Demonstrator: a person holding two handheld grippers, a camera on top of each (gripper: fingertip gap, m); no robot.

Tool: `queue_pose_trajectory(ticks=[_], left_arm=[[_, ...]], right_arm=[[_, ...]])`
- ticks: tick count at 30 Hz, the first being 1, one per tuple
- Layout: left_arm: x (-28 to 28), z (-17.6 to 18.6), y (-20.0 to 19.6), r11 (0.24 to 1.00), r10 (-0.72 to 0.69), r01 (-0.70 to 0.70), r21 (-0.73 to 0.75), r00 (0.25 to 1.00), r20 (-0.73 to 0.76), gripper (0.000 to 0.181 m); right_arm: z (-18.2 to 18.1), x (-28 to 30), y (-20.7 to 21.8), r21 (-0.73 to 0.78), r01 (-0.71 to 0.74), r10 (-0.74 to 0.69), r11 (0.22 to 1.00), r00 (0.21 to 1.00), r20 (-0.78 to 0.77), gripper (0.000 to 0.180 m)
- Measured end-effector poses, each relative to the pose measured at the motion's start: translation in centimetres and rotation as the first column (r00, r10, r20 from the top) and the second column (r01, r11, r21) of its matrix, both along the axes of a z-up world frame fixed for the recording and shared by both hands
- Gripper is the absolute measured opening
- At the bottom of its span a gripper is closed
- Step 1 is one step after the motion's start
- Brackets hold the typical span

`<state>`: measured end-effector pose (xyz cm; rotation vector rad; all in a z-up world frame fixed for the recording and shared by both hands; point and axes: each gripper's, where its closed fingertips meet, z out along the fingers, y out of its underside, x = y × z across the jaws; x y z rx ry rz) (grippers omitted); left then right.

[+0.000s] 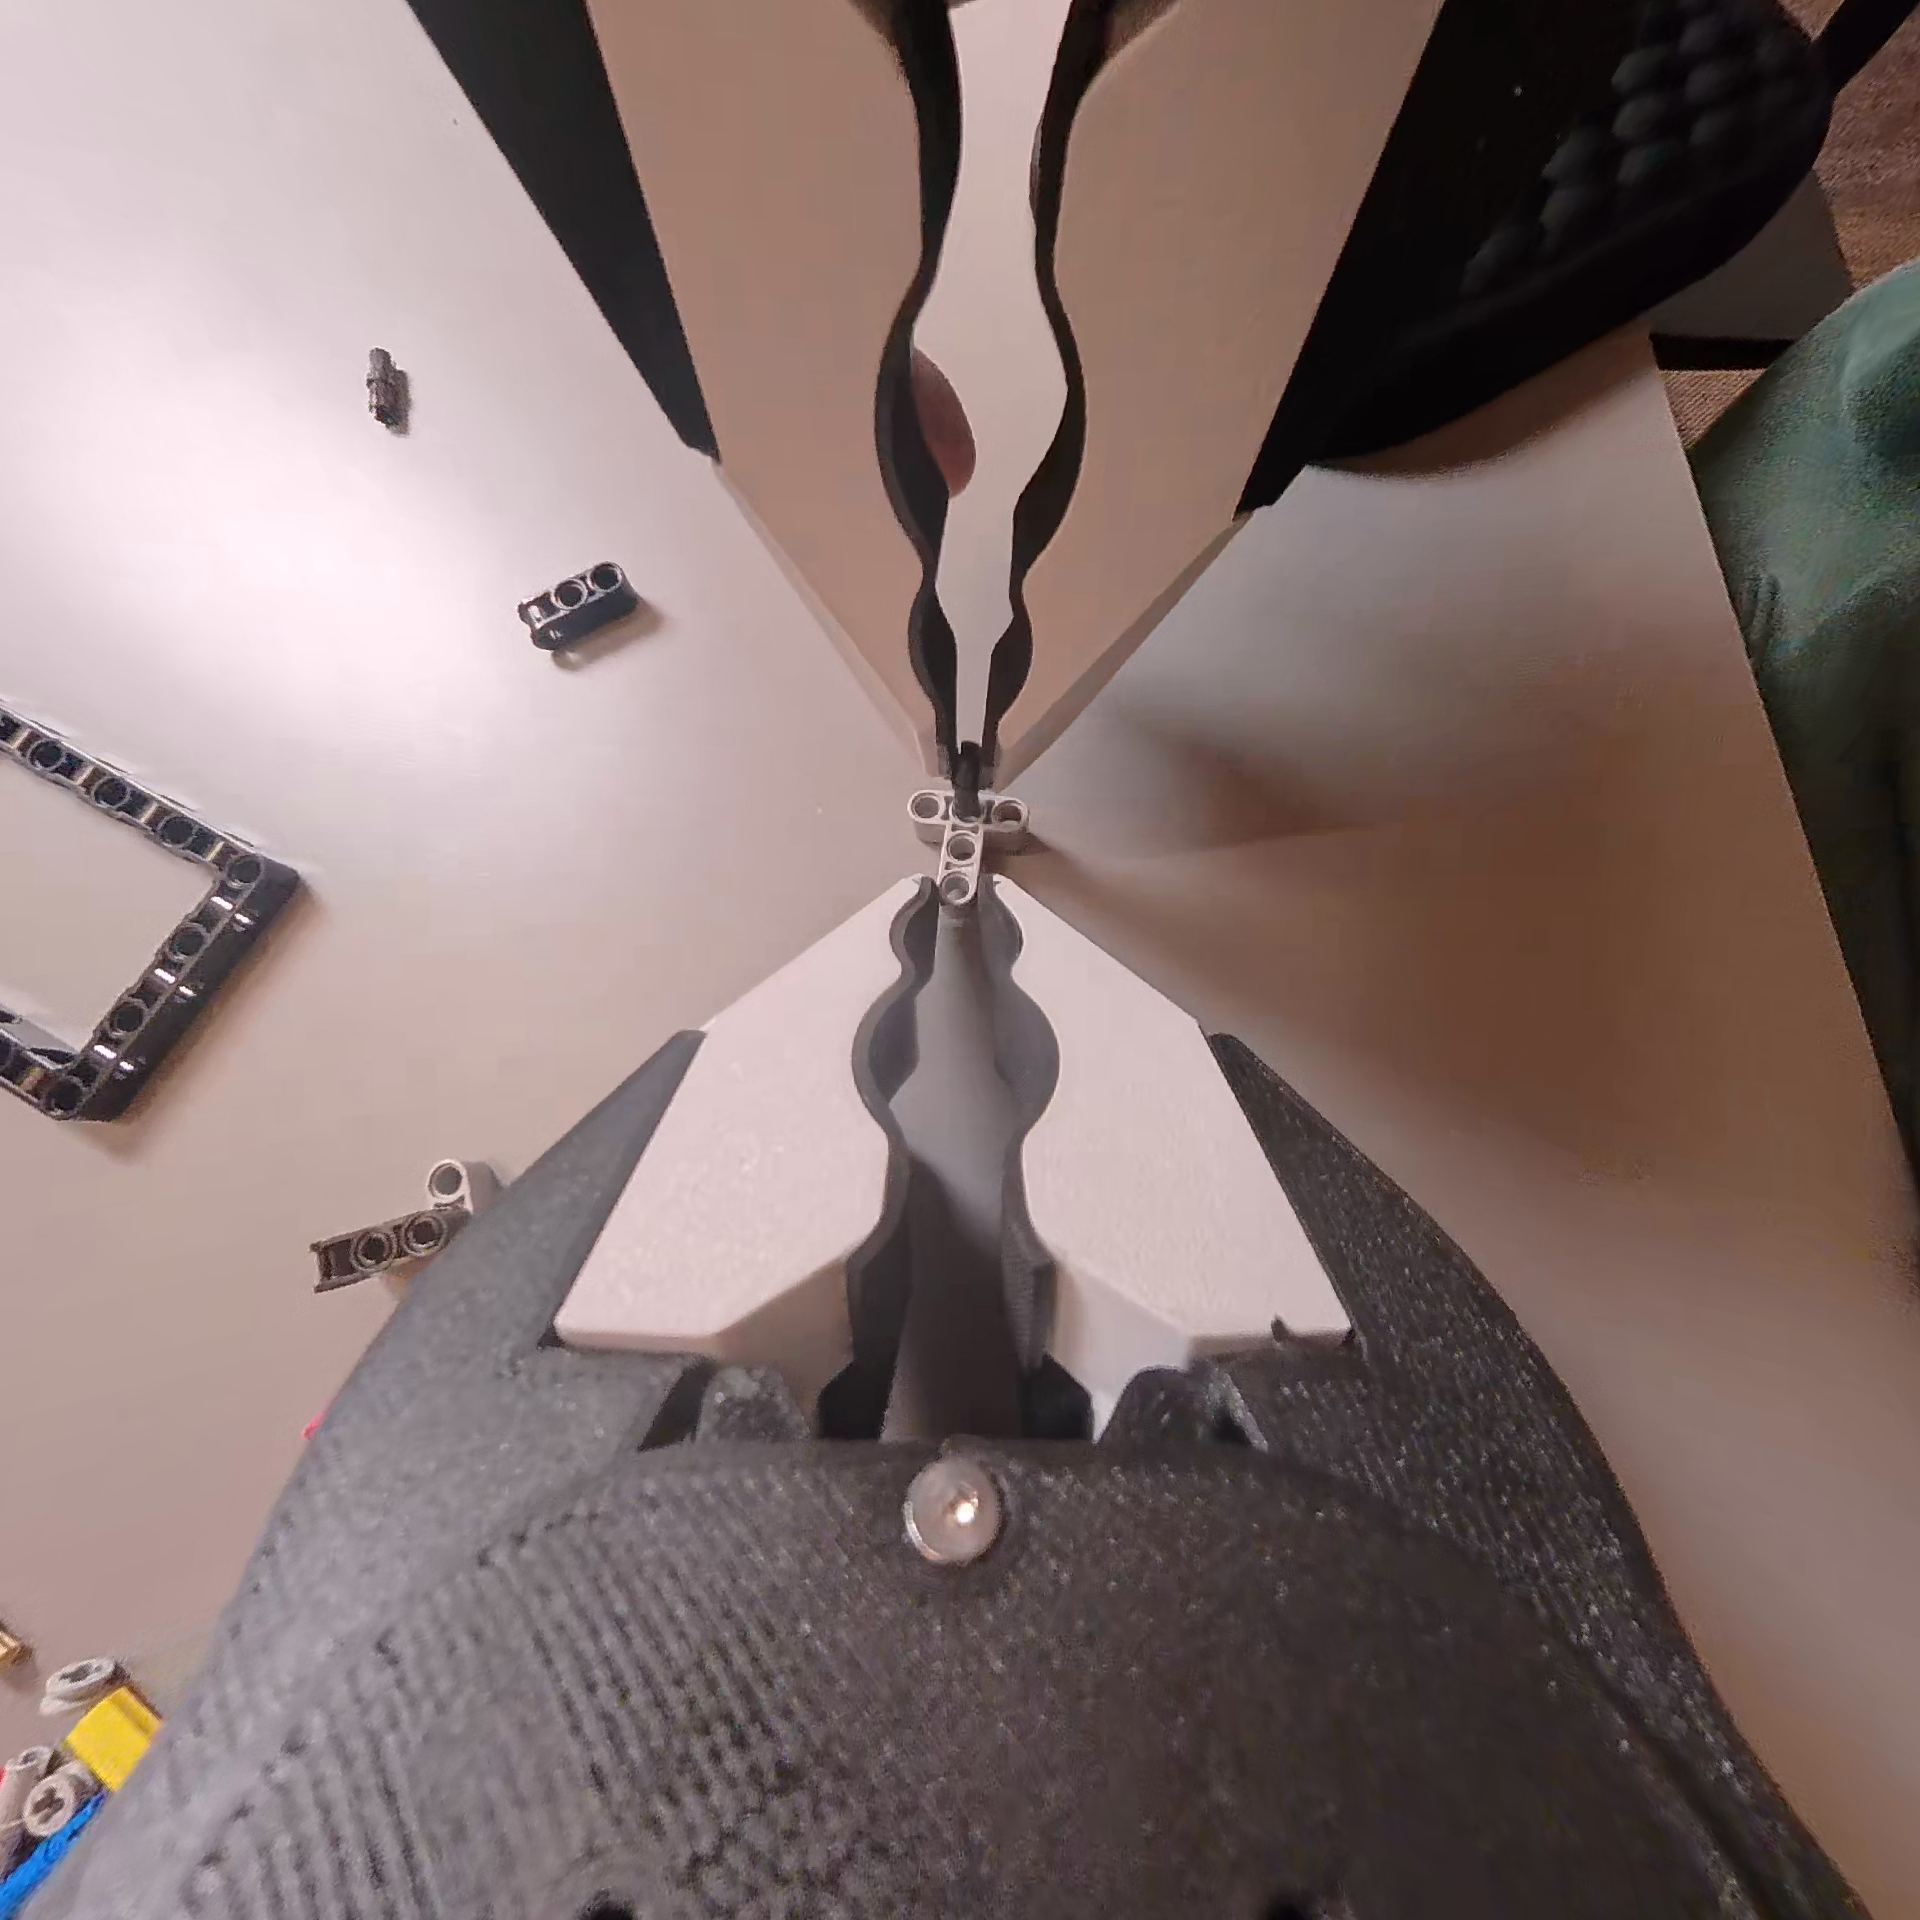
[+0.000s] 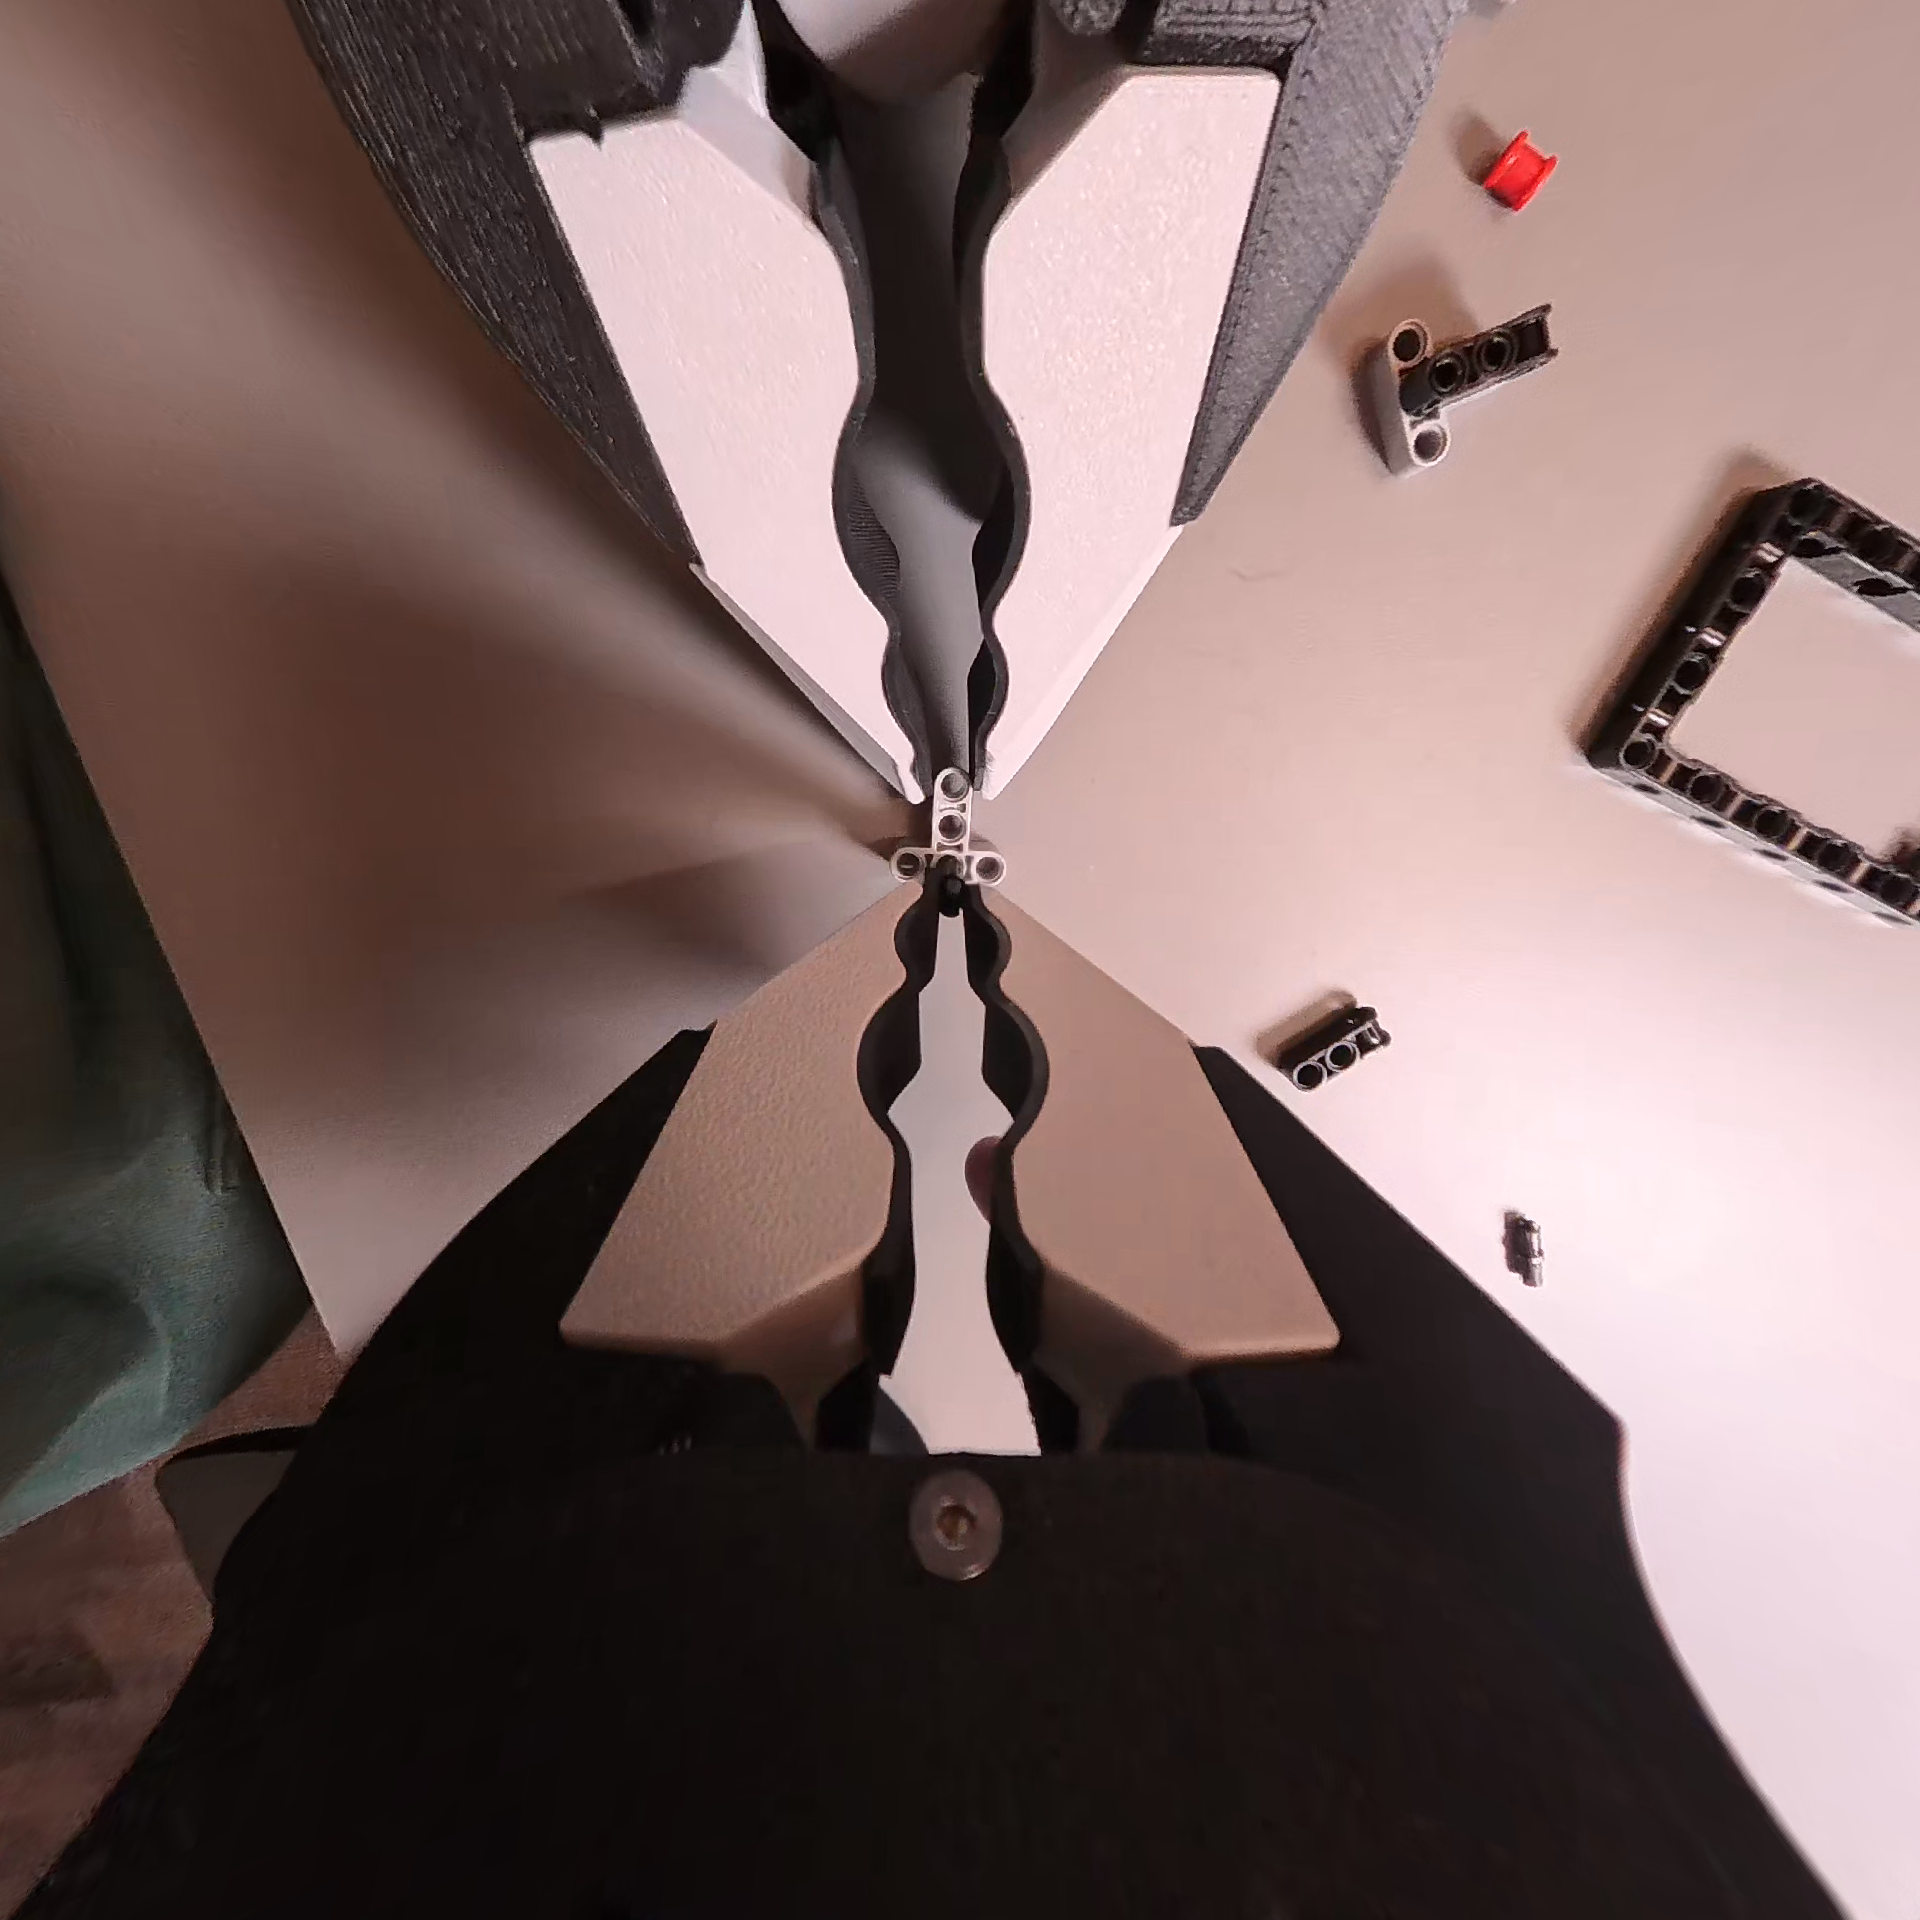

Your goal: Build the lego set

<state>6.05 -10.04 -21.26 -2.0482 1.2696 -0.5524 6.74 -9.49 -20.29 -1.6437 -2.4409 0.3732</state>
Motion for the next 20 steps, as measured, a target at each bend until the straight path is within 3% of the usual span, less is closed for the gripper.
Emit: queue_pose_trajectory(ticks=[11,20], left_arm=[[0.02,0.22,-0.02,1.000,0.002,-0.002,-0.012,0.998,0.057,0.006],[-0.21,-0.20,-0.34,0.995,-0.024,0.022,0.097,0.999,0.029,0.006]], right_arm=[[-0.16,-0.14,-0.02,-0.013,0.005,-0.004,1.000,1.000,0.031,0.002],[-0.39,-0.23,-0.20,-0.016,0.017,-0.017,1.000,0.999,0.039,0.002]])
